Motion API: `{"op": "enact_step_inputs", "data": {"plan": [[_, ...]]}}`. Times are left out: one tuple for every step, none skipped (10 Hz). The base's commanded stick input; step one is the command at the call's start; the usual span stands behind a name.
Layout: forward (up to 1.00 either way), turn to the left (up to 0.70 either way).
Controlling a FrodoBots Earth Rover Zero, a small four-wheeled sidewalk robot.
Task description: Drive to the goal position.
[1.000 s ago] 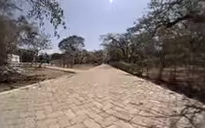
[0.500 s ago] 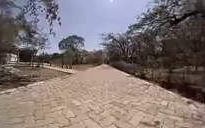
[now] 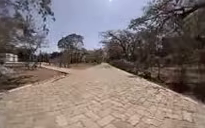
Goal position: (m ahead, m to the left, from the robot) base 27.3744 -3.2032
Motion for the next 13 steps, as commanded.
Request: {"op": "enact_step_inputs", "data": {"plan": [[1.0,0.0],[1.0,0.0],[1.0,0.0],[1.0,0.0],[1.0,0.0],[1.0,0.0],[1.0,0.0],[1.0,0.0],[1.0,0.0],[1.0,0.0],[1.0,0.0],[1.0,0.0],[1.0,0.0]]}}
